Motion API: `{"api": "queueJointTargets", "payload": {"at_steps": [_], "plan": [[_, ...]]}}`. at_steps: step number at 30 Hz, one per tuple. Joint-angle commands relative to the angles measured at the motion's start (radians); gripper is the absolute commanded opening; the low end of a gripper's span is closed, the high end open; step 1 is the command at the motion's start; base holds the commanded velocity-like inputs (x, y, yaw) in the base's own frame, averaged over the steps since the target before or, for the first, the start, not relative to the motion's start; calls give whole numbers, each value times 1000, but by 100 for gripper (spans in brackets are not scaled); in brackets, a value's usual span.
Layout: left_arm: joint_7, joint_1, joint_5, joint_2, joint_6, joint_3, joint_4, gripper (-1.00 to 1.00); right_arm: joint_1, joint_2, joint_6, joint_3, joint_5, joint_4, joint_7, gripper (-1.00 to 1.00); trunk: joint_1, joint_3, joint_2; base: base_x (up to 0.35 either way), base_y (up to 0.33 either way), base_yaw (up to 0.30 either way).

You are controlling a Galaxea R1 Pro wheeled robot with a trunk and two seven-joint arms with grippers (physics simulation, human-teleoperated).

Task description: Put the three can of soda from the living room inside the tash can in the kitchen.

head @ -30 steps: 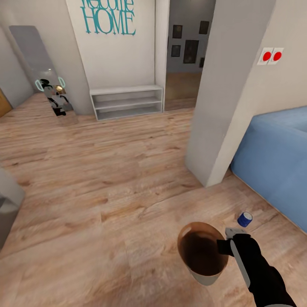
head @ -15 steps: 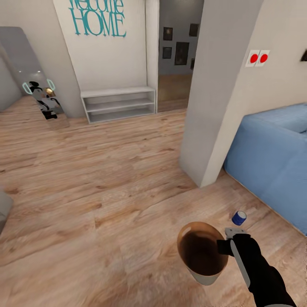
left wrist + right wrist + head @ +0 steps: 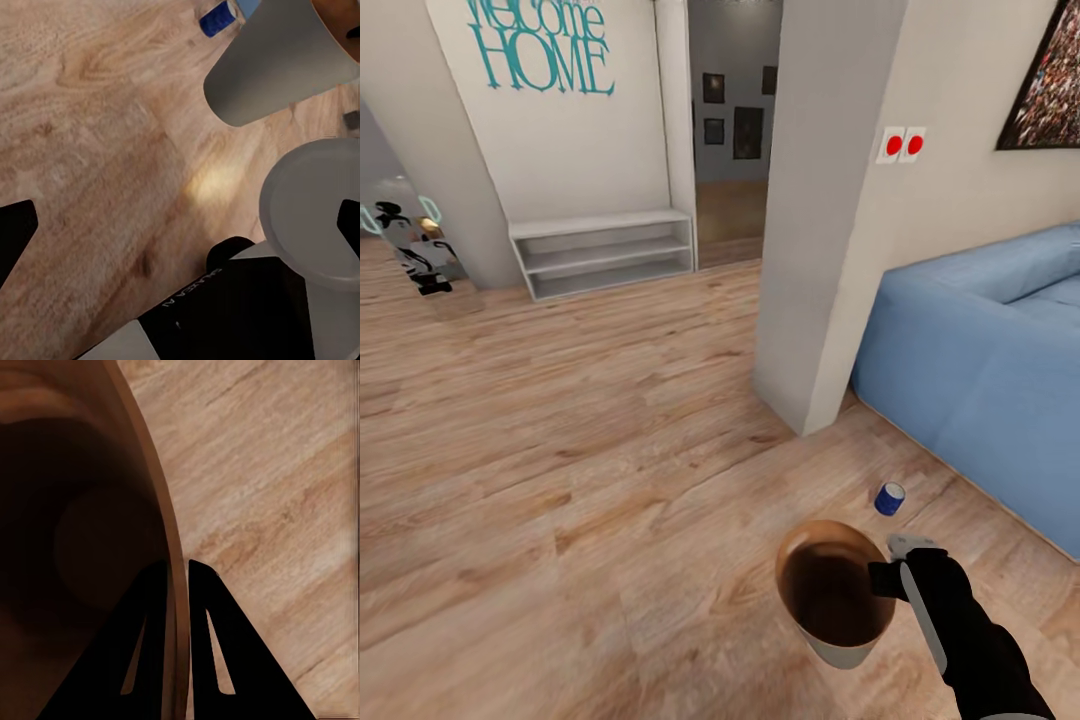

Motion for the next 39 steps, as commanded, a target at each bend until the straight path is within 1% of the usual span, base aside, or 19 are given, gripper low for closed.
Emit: {"api": "queueJointTargets", "payload": {"at_steps": [1,18,39], "plan": [[0,0,0,0,0,0,0,100,0,0,-1,0,-11,0,5,-100,0,1,0,0,0,-211],[-1,0,0,0,0,0,0,100,0,0,-1,0,-11,0,5,-100,0,18,0,0,0,-212],[-1,0,0,0,0,0,0,100,0,0,-1,0,-11,0,5,-100,0,33,0,0,0,-248]]}}
